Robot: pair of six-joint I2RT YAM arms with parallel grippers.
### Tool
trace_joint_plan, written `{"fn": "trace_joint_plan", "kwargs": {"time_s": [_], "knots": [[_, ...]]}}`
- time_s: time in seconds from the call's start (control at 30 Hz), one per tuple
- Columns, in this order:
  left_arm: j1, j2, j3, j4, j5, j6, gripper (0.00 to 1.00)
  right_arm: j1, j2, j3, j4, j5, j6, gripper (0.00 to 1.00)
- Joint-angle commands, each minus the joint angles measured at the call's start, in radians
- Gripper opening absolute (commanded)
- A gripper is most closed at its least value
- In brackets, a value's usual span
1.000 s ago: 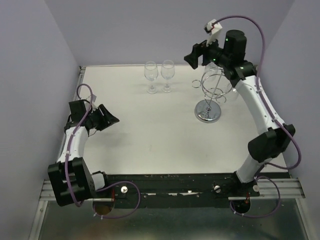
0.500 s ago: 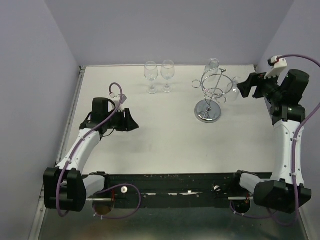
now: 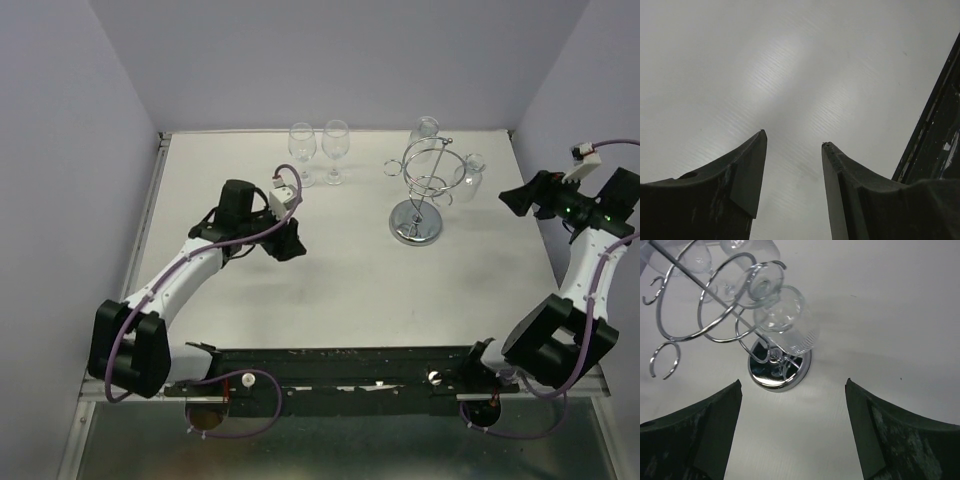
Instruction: Take the wine glass off the wine glass rack
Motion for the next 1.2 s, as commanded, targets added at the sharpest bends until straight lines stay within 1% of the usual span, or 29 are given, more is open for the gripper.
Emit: {"fn": "trace_joint_plan", "kwargs": {"time_s": [0.0, 0.1, 0.17, 0.23, 0.37, 0.43, 0.5, 0.63, 0.67, 0.73, 0.77, 0.83, 0.87, 0.93, 1.07, 1.17], "knots": [[-0.044, 0.124, 0.121, -0.056, -0.051, 0.128, 0.61, -0.09, 0.101, 0.01, 0.006, -0.113, -0.034, 0.9], [-0.055, 0.209, 0.196, -0.147, -0.07, 0.244, 0.61, -0.096, 0.127, -0.026, 0.013, -0.148, -0.138, 0.9], [-0.055, 0.253, 0.233, -0.187, -0.09, 0.311, 0.61, -0.096, 0.125, -0.077, 0.059, -0.173, -0.189, 0.9], [-0.055, 0.295, 0.263, -0.222, -0.117, 0.368, 0.61, -0.095, 0.13, -0.118, 0.098, -0.159, -0.221, 0.9], [-0.057, 0.347, 0.322, -0.271, -0.122, 0.408, 0.61, -0.095, 0.132, -0.149, 0.121, -0.113, -0.308, 0.9], [-0.057, 0.362, 0.319, -0.262, -0.114, 0.424, 0.61, -0.095, 0.126, -0.171, 0.138, -0.104, -0.382, 0.89], [-0.06, 0.381, 0.31, -0.244, -0.122, 0.439, 0.61, -0.093, 0.124, -0.185, 0.173, -0.115, -0.413, 0.89], [-0.072, 0.425, 0.305, -0.219, -0.148, 0.433, 0.61, -0.052, 0.133, -0.16, 0.196, -0.173, -0.456, 0.89], [-0.075, 0.439, 0.314, -0.221, -0.152, 0.434, 0.61, -0.041, 0.136, -0.156, 0.213, -0.193, -0.445, 0.89], [-0.077, 0.465, 0.342, -0.234, -0.159, 0.448, 0.61, -0.035, 0.171, -0.14, 0.301, -0.242, -0.315, 0.89], [-0.078, 0.48, 0.359, -0.245, -0.168, 0.453, 0.61, -0.027, 0.194, -0.12, 0.299, -0.268, -0.304, 0.89], [-0.077, 0.503, 0.394, -0.258, -0.183, 0.465, 0.61, 0.02, 0.211, -0.067, 0.194, -0.26, -0.423, 0.89], [-0.077, 0.516, 0.409, -0.265, -0.191, 0.471, 0.61, 0.042, 0.217, -0.057, 0.17, -0.248, -0.465, 0.89], [-0.078, 0.539, 0.437, -0.279, -0.192, 0.473, 0.61, 0.071, 0.227, -0.053, 0.171, -0.236, -0.486, 0.9], [-0.078, 0.577, 0.487, -0.299, -0.191, 0.47, 0.62, 0.079, 0.274, -0.019, 0.17, -0.25, -0.494, 0.9], [-0.078, 0.594, 0.512, -0.307, -0.199, 0.471, 0.61, 0.089, 0.332, 0.047, 0.091, -0.285, -0.561, 0.9]]}}
